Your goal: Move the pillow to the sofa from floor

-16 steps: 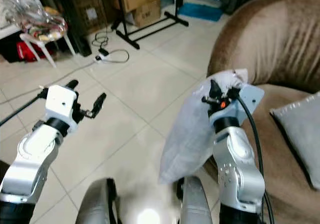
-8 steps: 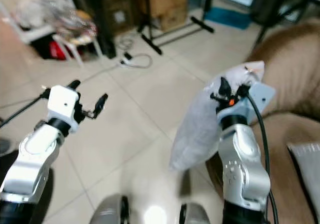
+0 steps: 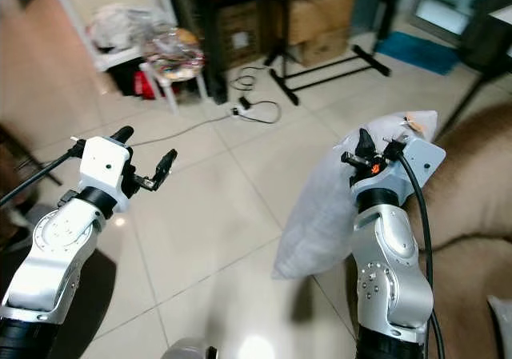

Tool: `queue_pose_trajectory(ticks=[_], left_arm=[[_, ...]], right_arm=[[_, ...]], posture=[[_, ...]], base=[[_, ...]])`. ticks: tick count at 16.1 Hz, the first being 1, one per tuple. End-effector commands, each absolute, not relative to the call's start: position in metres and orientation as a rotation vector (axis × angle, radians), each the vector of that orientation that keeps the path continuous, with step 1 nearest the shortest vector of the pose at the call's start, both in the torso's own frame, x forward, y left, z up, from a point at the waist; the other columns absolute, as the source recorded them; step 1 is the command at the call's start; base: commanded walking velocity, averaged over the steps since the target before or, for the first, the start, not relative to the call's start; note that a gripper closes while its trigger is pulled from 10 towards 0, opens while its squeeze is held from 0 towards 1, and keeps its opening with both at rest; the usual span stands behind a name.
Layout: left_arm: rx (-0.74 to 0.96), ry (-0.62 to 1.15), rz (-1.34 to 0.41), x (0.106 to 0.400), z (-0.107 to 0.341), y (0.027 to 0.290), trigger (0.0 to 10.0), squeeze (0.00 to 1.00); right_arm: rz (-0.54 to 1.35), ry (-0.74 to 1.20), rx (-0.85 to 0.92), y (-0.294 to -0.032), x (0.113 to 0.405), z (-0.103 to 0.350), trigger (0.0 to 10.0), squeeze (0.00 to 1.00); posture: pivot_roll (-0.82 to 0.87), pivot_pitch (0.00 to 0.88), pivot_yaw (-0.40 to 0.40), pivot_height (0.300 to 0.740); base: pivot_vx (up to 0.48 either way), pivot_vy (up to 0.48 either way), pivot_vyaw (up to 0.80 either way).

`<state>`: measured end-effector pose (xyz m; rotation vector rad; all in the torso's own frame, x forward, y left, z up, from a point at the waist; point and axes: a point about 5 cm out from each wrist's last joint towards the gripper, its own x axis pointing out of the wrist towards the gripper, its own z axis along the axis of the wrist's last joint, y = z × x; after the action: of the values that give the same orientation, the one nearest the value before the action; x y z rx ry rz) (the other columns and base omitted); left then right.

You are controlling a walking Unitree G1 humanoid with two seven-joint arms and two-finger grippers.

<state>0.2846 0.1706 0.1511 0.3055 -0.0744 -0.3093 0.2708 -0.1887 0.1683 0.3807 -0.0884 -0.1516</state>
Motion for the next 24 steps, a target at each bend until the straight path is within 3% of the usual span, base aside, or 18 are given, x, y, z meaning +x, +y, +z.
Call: queue_pose_trajectory(ticks=[1, 9, 14, 19, 24], left_arm=[[0.321, -0.072, -0.318, 0.286, 0.151, 0.17, 10.0, 0.0], [0.335, -0.068, -0.326, 0.285, 0.149, 0.171, 10.0, 0.0], [0.338, -0.08, -0.288, 0.288, 0.151, 0.173, 10.0, 0.0], [0.318, -0.094, -0.298, 0.288, 0.155, 0.176, 10.0, 0.0], [0.323, -0.07, -0.338, 0.284, 0.152, 0.177, 10.0, 0.0]], right_arm=[[-0.164, -0.141, 0.378, -0.192, 0.267, 0.175, 10.0, 0.0], [-0.182, -0.038, 0.312, -0.187, 0.267, 0.155, 10.0, 0.0], [-0.167, -0.036, 0.31, -0.178, 0.271, 0.154, 10.0, 0.0], [-0.002, -0.01, 0.255, -0.146, 0.283, 0.153, 10.0, 0.0], [-0.06, 0.017, 0.259, -0.153, 0.286, 0.147, 10.0, 0.0]], posture=[[-0.06, 0.0, 0.076, 0.74], [-0.06, 0.0, 0.084, 0.74], [-0.07, 0.0, 0.092, 0.74], [-0.05, 0.0, 0.089, 0.74], [-0.03, 0.0, 0.087, 0.74]], base=[[0.0, 0.0, 0.0], [0.0, 0.0, 0.0], [0.0, 0.0, -0.8], [0.219, 0.0, -0.48], [0.295, 0.0, -0.48]])
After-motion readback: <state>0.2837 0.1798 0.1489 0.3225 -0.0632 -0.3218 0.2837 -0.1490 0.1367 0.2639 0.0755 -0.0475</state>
